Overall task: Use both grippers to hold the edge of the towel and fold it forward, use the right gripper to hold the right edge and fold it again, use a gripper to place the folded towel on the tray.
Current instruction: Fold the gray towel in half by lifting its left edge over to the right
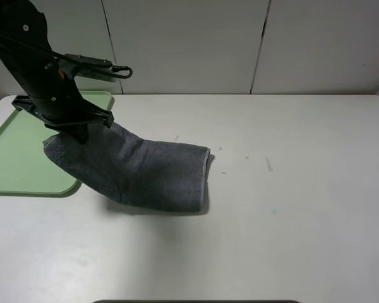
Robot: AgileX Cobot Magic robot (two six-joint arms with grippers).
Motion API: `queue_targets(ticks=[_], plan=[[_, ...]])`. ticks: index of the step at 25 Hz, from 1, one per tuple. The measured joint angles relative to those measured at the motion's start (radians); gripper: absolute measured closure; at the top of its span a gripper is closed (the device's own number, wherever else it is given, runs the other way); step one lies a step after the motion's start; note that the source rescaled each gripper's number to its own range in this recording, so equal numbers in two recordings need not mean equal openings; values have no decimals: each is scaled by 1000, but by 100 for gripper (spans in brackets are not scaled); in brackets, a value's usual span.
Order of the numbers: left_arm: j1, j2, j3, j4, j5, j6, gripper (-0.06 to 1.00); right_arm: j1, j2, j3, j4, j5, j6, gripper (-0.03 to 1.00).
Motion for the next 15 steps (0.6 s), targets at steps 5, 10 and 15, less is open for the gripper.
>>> queue_targets(ticks=[5, 10, 15], plan=[[-59, 13, -55, 1, 33, -9, 88, 0, 0, 0, 2, 0, 0, -3], [-135, 78, -140, 1, 53, -10, 89, 0, 0, 0, 3, 0, 0, -3], [-225, 157, -218, -1, 67, -10, 89, 0, 0, 0, 3, 0, 0, -3]])
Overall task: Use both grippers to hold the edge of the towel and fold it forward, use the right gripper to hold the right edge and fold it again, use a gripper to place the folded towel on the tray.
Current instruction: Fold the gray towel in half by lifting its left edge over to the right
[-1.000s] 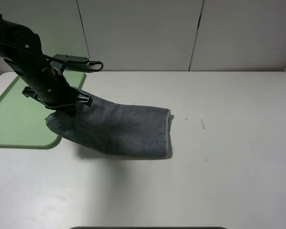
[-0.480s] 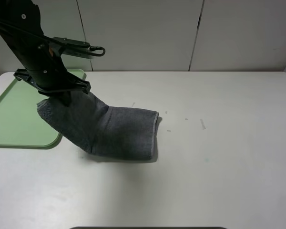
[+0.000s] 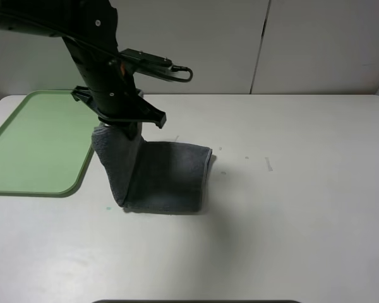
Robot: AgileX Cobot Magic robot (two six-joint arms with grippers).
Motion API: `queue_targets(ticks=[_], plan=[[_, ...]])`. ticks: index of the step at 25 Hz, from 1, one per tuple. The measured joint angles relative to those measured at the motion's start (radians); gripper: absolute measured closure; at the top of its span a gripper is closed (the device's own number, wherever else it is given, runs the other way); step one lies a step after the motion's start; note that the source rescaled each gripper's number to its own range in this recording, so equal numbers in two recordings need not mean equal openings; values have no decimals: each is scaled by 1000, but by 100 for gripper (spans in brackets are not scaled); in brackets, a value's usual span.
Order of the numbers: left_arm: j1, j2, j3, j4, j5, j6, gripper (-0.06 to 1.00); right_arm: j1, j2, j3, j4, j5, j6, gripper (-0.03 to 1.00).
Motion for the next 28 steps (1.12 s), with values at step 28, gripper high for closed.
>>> queue_targets(ticks=[28], plan=[[-175, 160, -62, -18, -92, 0, 89, 0, 0, 0, 1, 0, 0, -3]])
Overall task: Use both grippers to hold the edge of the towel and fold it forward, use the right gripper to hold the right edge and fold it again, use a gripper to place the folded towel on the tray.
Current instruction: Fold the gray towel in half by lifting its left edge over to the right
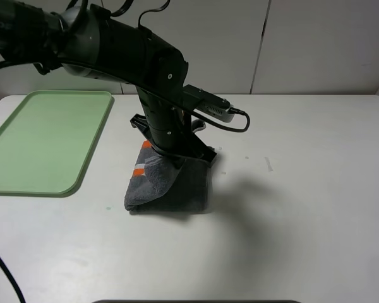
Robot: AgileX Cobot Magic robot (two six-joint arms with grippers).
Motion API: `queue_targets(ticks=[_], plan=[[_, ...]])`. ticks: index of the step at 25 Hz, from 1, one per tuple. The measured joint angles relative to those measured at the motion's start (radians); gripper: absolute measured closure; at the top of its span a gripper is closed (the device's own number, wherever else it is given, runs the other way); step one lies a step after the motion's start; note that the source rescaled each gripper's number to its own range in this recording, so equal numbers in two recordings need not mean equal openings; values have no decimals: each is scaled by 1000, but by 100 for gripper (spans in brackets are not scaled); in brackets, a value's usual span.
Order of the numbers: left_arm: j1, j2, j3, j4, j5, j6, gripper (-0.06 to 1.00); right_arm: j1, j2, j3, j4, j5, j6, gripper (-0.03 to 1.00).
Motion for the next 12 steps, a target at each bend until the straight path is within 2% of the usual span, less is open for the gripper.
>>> queue_targets(ticks=[2, 3, 8, 10, 12], plan=[[0, 0, 0, -4, -2, 0, 83, 0, 0, 0, 0, 0, 0, -3], [0, 0, 0, -6, -3, 0, 76, 0, 0, 0, 0, 0, 0, -3], [0, 0, 0, -12, -6, 2, 12, 0, 0, 0, 0, 0, 0, -3], [0, 0, 0, -15, -6, 2, 2, 0, 0, 0, 0, 0, 0, -3], [0, 0, 0, -15, -6, 3, -3, 0, 0, 0, 0, 0, 0, -3]])
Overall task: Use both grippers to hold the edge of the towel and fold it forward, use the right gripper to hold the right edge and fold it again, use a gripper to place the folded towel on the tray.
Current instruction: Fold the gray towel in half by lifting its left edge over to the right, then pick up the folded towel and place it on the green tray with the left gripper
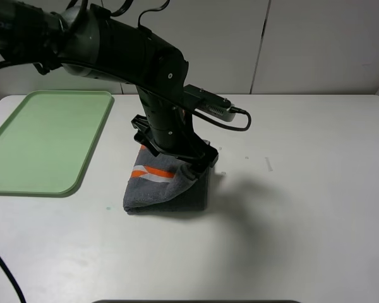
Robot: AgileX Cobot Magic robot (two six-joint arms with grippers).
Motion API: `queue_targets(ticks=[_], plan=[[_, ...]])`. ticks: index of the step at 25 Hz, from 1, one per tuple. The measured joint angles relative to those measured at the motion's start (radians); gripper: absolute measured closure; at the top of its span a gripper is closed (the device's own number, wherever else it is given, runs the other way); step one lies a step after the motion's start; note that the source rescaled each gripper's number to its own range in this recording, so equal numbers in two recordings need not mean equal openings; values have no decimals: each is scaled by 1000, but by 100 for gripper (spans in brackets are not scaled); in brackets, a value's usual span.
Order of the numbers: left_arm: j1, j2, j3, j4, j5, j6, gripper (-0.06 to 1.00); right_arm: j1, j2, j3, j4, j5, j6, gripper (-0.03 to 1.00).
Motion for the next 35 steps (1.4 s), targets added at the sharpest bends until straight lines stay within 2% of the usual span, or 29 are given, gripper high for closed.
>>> queue_targets(ticks=[9, 21, 29, 35], plan=[[0, -3, 0, 0, -20, 0, -6, 0, 0, 0, 1, 0, 0, -3], [4, -115, -1, 1, -8, 0, -6, 0, 0, 0, 3, 0, 0, -3], [97, -135, -1, -18, 44, 0, -6, 0, 0, 0, 3, 0, 0, -3], [154, -135, -1, -19, 28, 16, -6, 0, 0, 0, 3, 0, 0, -3]])
